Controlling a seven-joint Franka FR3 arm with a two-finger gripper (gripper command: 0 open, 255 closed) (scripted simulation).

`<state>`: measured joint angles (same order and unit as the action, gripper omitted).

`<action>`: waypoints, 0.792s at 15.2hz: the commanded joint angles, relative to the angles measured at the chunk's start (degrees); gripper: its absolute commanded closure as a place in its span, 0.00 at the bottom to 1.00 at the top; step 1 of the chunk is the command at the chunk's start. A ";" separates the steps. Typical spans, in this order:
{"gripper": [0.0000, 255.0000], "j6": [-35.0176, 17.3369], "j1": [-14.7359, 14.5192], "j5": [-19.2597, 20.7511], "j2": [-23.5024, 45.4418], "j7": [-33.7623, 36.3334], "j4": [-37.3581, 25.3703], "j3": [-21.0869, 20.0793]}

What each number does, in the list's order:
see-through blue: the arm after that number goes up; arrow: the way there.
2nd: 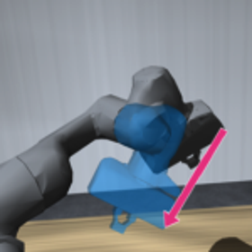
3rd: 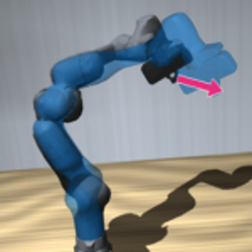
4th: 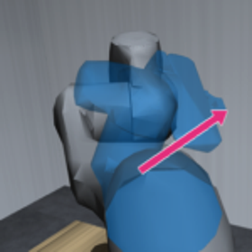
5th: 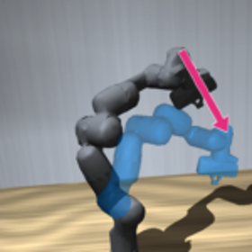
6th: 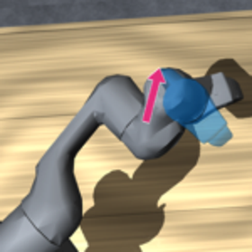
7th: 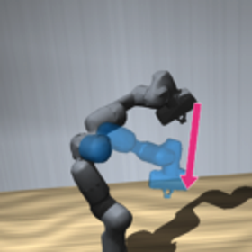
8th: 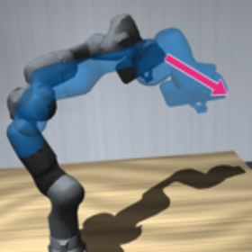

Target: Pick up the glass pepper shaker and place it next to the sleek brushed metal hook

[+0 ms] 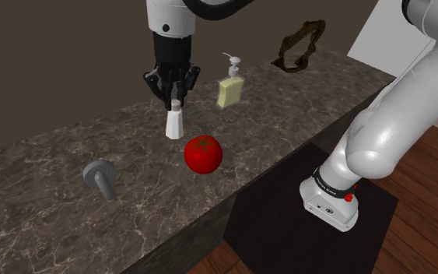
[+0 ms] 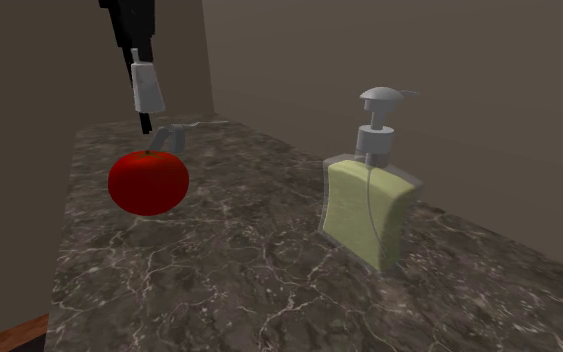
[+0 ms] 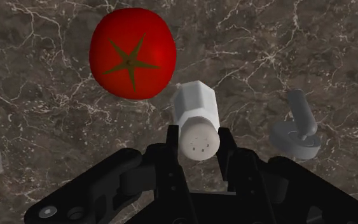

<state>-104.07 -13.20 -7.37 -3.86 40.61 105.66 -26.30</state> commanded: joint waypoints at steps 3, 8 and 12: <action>1.00 0.09 -2.77 2.95 5.77 6.92 -5.90 -3.33; 1.00 1.60 -7.69 8.28 14.59 15.32 -15.51 -6.26; 1.00 4.24 -13.29 13.30 22.84 21.48 -25.48 -7.34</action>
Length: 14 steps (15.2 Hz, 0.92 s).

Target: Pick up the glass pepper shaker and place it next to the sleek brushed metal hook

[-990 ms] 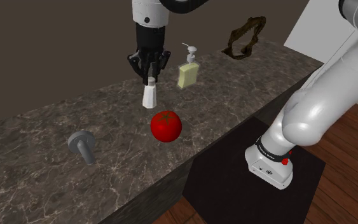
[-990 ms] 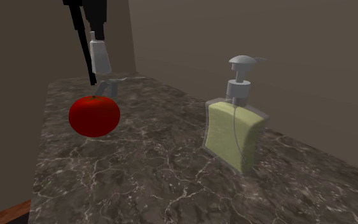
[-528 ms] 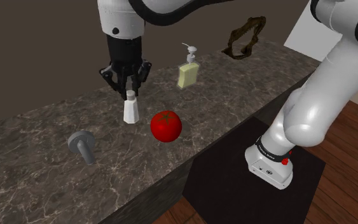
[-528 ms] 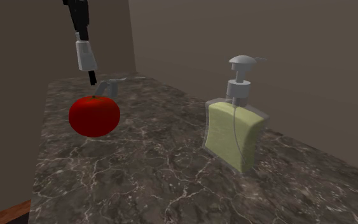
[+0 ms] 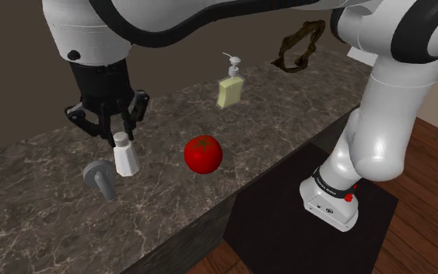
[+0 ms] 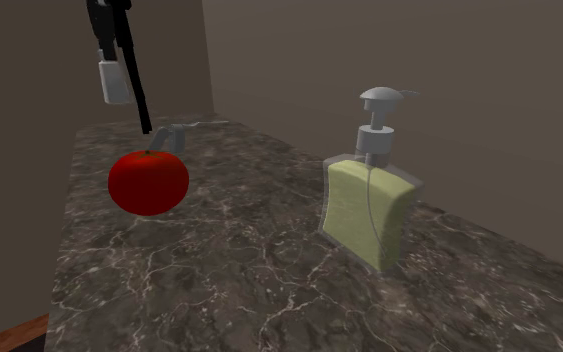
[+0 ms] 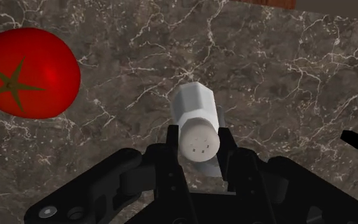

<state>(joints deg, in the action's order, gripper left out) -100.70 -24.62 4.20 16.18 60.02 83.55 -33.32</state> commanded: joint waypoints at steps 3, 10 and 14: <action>1.00 4.01 -7.28 5.59 9.77 5.93 -12.91 -0.22; 1.00 8.40 -16.37 10.66 21.17 9.70 -28.56 1.24; 1.00 4.44 -14.95 10.26 20.01 9.86 -23.25 1.04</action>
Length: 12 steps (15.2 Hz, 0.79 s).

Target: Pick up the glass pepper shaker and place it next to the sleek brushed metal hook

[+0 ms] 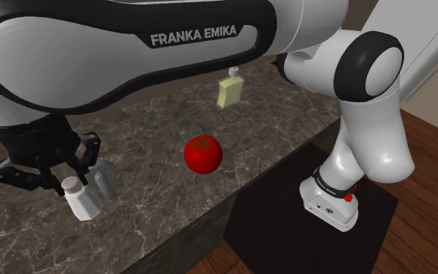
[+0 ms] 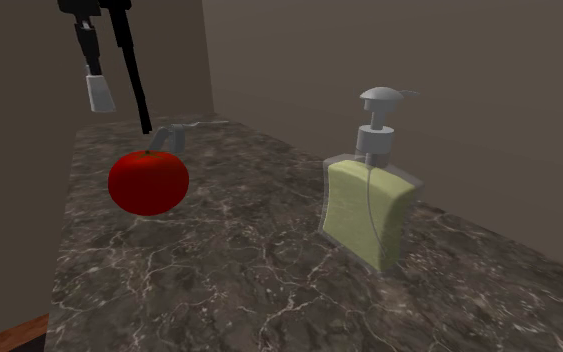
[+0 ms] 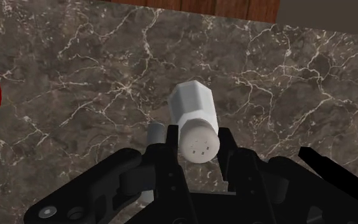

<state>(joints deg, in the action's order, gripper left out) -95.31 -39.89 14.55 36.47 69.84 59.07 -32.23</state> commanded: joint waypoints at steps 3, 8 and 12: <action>1.00 -3.65 1.12 -0.24 -0.79 0.15 4.55 -0.11; 1.00 -7.77 2.10 -0.29 -1.16 0.31 9.20 -0.09; 1.00 -10.83 2.65 -0.16 -1.10 0.45 12.32 0.01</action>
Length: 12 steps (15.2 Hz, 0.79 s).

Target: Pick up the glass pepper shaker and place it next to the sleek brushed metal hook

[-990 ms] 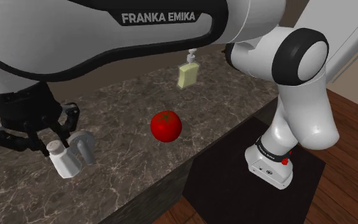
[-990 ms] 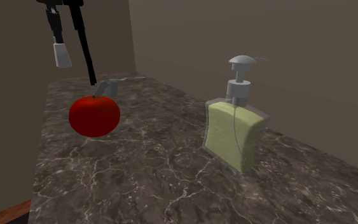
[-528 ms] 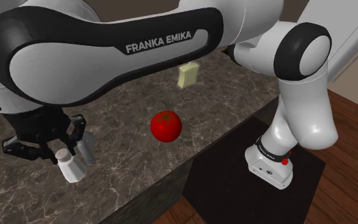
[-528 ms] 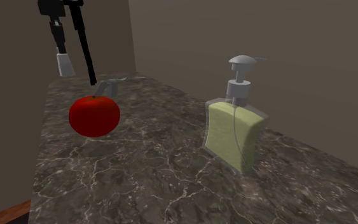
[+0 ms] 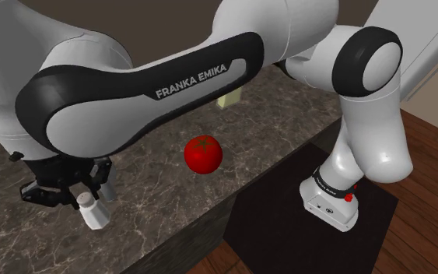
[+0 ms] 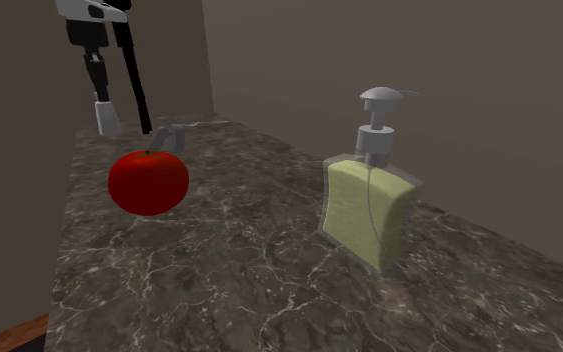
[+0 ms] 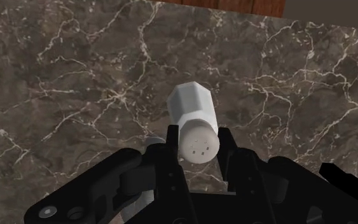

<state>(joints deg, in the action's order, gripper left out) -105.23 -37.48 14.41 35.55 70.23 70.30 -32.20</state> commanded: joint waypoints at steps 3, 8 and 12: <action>1.00 -3.08 0.53 0.14 0.03 0.18 3.14 0.11; 1.00 -6.53 0.85 0.57 0.68 0.41 6.07 0.40; 1.00 -9.14 0.98 1.01 1.43 0.62 8.04 0.71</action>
<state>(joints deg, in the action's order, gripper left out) -113.83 -36.35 15.22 36.56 70.74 78.23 -31.61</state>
